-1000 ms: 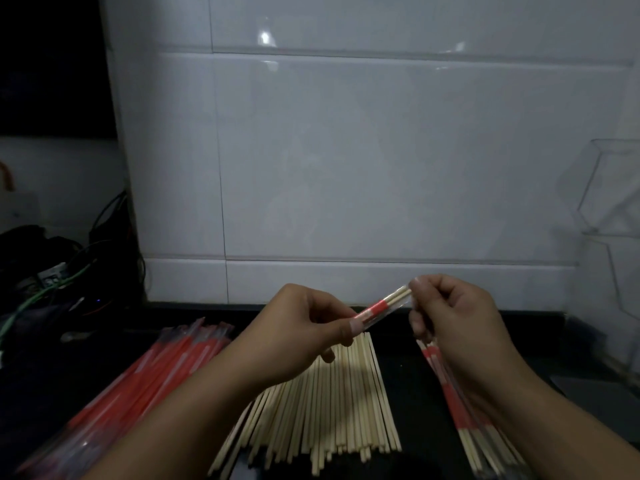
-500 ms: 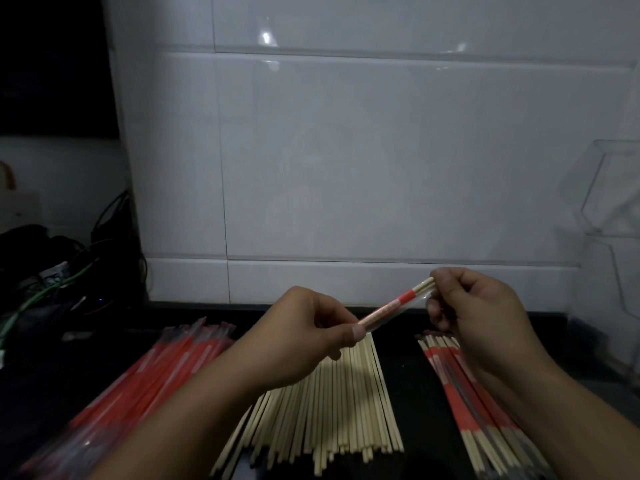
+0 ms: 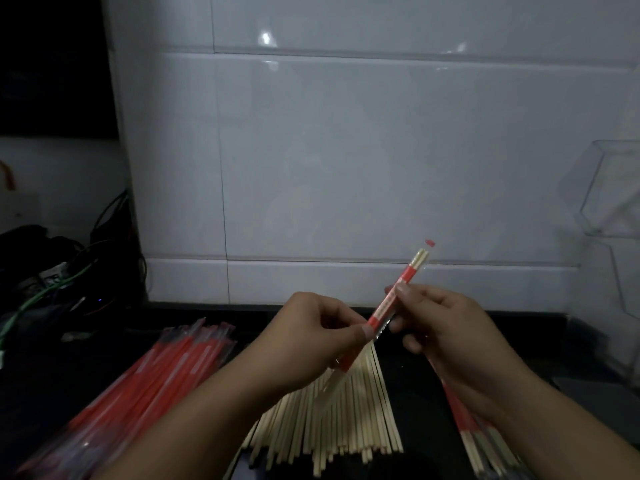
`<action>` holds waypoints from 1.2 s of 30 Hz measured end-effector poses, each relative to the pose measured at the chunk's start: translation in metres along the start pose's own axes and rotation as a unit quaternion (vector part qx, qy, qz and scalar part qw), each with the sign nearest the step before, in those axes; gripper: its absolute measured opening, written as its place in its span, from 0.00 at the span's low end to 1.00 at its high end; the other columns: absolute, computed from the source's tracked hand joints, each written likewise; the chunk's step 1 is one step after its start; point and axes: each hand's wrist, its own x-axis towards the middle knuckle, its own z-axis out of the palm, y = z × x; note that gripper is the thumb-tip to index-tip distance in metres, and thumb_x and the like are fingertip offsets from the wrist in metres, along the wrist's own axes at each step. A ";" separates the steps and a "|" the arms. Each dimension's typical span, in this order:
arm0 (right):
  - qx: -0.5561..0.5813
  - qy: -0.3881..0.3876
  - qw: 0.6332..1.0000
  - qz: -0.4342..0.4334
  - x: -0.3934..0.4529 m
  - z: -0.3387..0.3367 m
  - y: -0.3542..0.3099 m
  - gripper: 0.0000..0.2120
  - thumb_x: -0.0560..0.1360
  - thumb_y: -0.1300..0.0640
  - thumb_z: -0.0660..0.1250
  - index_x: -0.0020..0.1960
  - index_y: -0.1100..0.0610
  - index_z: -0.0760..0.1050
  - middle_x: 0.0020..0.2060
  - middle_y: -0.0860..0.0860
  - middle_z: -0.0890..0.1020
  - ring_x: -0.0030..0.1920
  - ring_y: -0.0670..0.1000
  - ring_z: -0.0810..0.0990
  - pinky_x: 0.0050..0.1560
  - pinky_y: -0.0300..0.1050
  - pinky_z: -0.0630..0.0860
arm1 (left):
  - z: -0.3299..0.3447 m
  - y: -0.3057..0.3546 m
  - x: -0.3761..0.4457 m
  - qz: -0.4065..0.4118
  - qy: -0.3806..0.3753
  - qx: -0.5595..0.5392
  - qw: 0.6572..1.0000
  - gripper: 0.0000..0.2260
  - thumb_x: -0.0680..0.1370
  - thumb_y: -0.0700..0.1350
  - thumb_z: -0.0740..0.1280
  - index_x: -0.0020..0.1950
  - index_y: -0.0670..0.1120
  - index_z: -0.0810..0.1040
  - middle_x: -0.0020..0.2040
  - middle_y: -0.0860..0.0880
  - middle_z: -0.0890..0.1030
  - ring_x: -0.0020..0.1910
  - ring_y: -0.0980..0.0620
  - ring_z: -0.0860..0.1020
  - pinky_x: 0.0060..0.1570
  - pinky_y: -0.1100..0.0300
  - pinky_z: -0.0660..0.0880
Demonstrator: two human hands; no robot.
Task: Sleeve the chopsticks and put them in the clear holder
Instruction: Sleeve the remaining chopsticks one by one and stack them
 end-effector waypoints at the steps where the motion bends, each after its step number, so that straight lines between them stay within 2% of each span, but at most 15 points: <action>1: -0.007 0.002 1.000 -0.003 -0.001 0.001 0.002 0.12 0.78 0.53 0.65 0.47 0.58 0.84 0.38 0.56 0.83 0.36 0.51 0.76 0.32 0.42 0.71 | 0.001 0.001 -0.001 -0.005 -0.011 -0.002 1.000 0.05 0.77 0.48 0.70 0.45 0.49 0.85 0.39 0.52 0.84 0.36 0.59 0.81 0.38 0.67 0.77; 5: 0.002 0.032 0.999 0.003 0.007 -0.009 0.000 0.12 0.78 0.57 0.65 0.44 0.62 0.84 0.33 0.58 0.80 0.30 0.51 0.73 0.27 0.40 0.66 | -0.003 0.003 0.000 -0.008 -0.028 0.026 0.999 0.15 0.74 0.61 0.66 0.47 0.51 0.84 0.40 0.54 0.85 0.35 0.60 0.81 0.38 0.63 0.76; 7: -0.028 0.032 0.999 0.032 0.017 -0.025 -0.001 0.12 0.78 0.60 0.66 0.40 0.66 0.82 0.28 0.60 0.76 0.26 0.52 0.68 0.23 0.38 0.61 | -0.012 -0.004 0.004 0.001 0.052 0.121 0.991 0.18 0.74 0.65 0.63 0.48 0.53 0.83 0.40 0.55 0.84 0.36 0.62 0.80 0.39 0.63 0.75; 9: -0.122 0.017 0.990 0.072 0.024 -0.044 0.001 0.11 0.76 0.62 0.68 0.37 0.67 0.80 0.25 0.59 0.72 0.24 0.51 0.66 0.23 0.40 0.59 | -0.026 -0.015 0.009 -0.006 0.145 0.262 0.954 0.14 0.78 0.61 0.64 0.49 0.53 0.82 0.39 0.56 0.82 0.38 0.62 0.79 0.39 0.62 0.74; 11: -0.241 -0.003 0.964 0.114 0.028 -0.059 0.008 0.11 0.75 0.63 0.70 0.35 0.66 0.79 0.22 0.56 0.72 0.22 0.49 0.67 0.25 0.40 0.61 | -0.043 -0.026 0.013 -0.053 0.184 0.341 0.920 0.10 0.80 0.57 0.65 0.50 0.52 0.82 0.41 0.55 0.82 0.41 0.58 0.79 0.41 0.59 0.75; 14: -0.414 -0.023 0.899 0.141 0.034 -0.070 0.024 0.08 0.73 0.62 0.73 0.36 0.64 0.82 0.24 0.55 0.76 0.23 0.48 0.71 0.27 0.39 0.69 | -0.060 -0.042 0.015 -0.159 0.152 0.441 0.870 0.10 0.78 0.55 0.67 0.50 0.50 0.82 0.46 0.49 0.83 0.47 0.49 0.80 0.50 0.55 0.78; 16: -0.492 -0.006 0.861 0.128 0.039 -0.069 0.031 0.05 0.70 0.60 0.75 0.37 0.61 0.84 0.29 0.53 0.81 0.28 0.48 0.77 0.33 0.41 0.74 | -0.064 -0.045 0.013 -0.206 0.117 0.500 0.833 0.11 0.78 0.55 0.67 0.54 0.50 0.79 0.52 0.48 0.82 0.50 0.47 0.79 0.51 0.55 0.77; 18: -0.523 0.017 0.845 0.113 0.041 -0.068 0.037 0.05 0.70 0.57 0.77 0.41 0.58 0.83 0.36 0.52 0.83 0.35 0.47 0.80 0.37 0.40 0.75 | -0.065 -0.047 0.011 -0.233 0.074 0.526 0.814 0.13 0.78 0.56 0.67 0.55 0.49 0.77 0.54 0.48 0.80 0.51 0.48 0.78 0.50 0.57 0.75; 20: -0.533 0.037 0.841 0.090 0.042 -0.067 0.039 0.06 0.70 0.55 0.76 0.45 0.54 0.82 0.42 0.50 0.82 0.40 0.46 0.79 0.40 0.40 0.73 | -0.064 -0.046 0.010 -0.249 0.036 0.538 0.804 0.14 0.78 0.57 0.66 0.57 0.49 0.76 0.51 0.49 0.78 0.48 0.49 0.76 0.49 0.57 0.73; 22: -0.538 0.065 0.840 0.039 0.042 -0.066 0.037 0.02 0.72 0.54 0.74 0.42 0.51 0.81 0.40 0.48 0.83 0.39 0.44 0.78 0.40 0.40 0.71 | -0.061 -0.047 0.010 -0.257 0.018 0.541 0.800 0.13 0.79 0.56 0.65 0.55 0.49 0.73 0.46 0.50 0.75 0.47 0.50 0.74 0.48 0.56 0.73; 26: -0.498 0.084 0.860 -0.075 0.033 -0.049 0.027 0.05 0.74 0.56 0.71 0.40 0.50 0.81 0.32 0.43 0.80 0.35 0.40 0.76 0.34 0.35 0.68 | -0.060 -0.052 0.012 -0.254 0.023 0.536 0.805 0.10 0.81 0.54 0.64 0.50 0.48 0.71 0.43 0.49 0.74 0.45 0.50 0.75 0.45 0.57 0.73; 29: -0.490 0.015 0.868 -0.080 0.021 -0.029 0.025 0.04 0.75 0.54 0.70 0.42 0.46 0.80 0.35 0.43 0.81 0.38 0.40 0.79 0.37 0.34 0.71 | -0.059 -0.054 0.012 -0.239 0.039 0.542 0.805 0.10 0.81 0.53 0.63 0.49 0.47 0.72 0.49 0.46 0.79 0.47 0.48 0.77 0.45 0.57 0.72; 31: -0.515 -0.046 0.854 -0.059 0.013 -0.017 0.027 0.01 0.76 0.49 0.69 0.46 0.44 0.79 0.38 0.42 0.81 0.40 0.39 0.79 0.40 0.33 0.73 | -0.059 -0.056 0.012 -0.230 0.057 0.544 0.805 0.07 0.80 0.48 0.64 0.47 0.46 0.73 0.54 0.45 0.81 0.52 0.45 0.80 0.48 0.56 0.74; 33: -0.547 -0.095 0.830 -0.055 0.006 -0.007 0.030 0.06 0.76 0.46 0.67 0.53 0.44 0.78 0.38 0.40 0.78 0.39 0.37 0.77 0.37 0.28 0.69 | -0.060 -0.056 0.012 -0.228 0.083 0.521 0.818 0.11 0.80 0.48 0.65 0.40 0.45 0.70 0.50 0.44 0.81 0.49 0.45 0.80 0.48 0.57 0.76; 36: -0.572 -0.141 0.807 -0.047 0.001 0.003 0.036 0.17 0.78 0.46 0.64 0.65 0.47 0.73 0.39 0.39 0.73 0.37 0.37 0.72 0.33 0.29 0.65 | -0.058 -0.051 0.017 -0.192 0.124 0.425 0.876 0.16 0.80 0.52 0.65 0.37 0.43 0.74 0.40 0.42 0.81 0.43 0.45 0.81 0.47 0.56 0.79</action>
